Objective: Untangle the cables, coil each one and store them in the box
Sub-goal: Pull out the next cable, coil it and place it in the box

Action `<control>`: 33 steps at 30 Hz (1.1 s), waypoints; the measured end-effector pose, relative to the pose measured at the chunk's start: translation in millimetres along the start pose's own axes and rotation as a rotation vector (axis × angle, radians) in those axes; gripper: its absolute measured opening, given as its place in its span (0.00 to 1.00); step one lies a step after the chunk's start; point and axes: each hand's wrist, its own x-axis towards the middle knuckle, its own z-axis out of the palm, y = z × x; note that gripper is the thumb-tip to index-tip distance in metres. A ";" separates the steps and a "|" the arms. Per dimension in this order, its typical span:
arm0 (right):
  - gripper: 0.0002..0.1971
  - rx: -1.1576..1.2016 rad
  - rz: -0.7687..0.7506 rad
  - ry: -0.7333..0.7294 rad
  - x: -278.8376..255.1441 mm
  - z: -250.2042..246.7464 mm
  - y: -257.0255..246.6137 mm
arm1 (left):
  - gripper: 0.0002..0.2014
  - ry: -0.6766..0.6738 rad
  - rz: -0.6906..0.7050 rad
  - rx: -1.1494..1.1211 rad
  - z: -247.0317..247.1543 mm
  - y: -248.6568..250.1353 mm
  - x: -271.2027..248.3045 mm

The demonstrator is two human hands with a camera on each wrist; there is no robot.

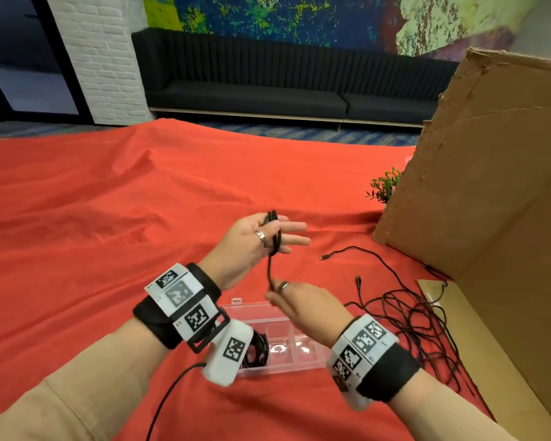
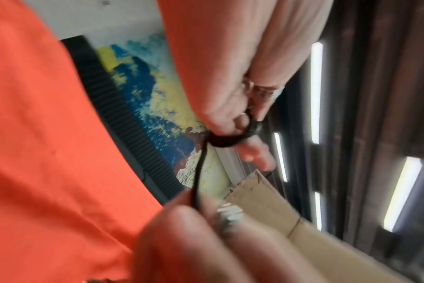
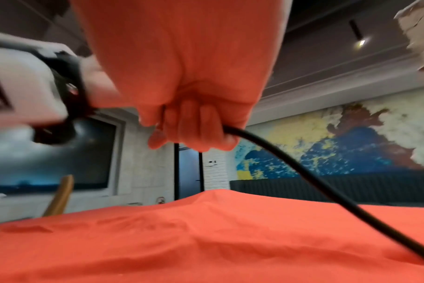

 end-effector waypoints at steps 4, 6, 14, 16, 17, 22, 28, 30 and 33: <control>0.17 -0.109 -0.032 0.156 -5.8 -21.8 1.7 | 0.11 -0.069 -0.076 0.761 -23.0 -20.0 0.0; 0.19 -0.072 0.050 0.318 -5.2 -35.8 19.8 | 0.13 -0.206 -0.212 0.710 -27.9 -19.6 -5.7; 0.15 0.079 0.249 0.424 11.6 -13.6 26.9 | 0.12 -0.346 -0.287 -0.152 0.5 1.1 -16.1; 0.12 0.133 0.216 0.398 6.8 -6.5 15.8 | 0.11 -0.107 -0.171 -0.289 1.5 3.9 -11.1; 0.12 0.125 0.177 0.365 3.3 -3.1 9.7 | 0.11 -0.024 -0.115 -0.329 0.3 3.7 -8.4; 0.17 -0.127 -0.131 0.236 -6.4 5.6 -8.8 | 0.08 0.047 0.020 0.156 -15.0 -15.3 0.2; 0.18 -0.191 -0.060 0.616 -0.2 -31.4 23.7 | 0.14 -0.214 -0.182 0.711 -23.2 -17.6 -10.1; 0.20 -0.140 0.018 0.626 4.3 -34.3 29.2 | 0.18 -0.240 -0.271 0.432 -19.4 -11.7 -11.4; 0.25 -0.041 0.112 0.478 7.3 -28.8 33.1 | 0.19 -0.258 -0.317 0.029 -14.3 -1.6 -16.5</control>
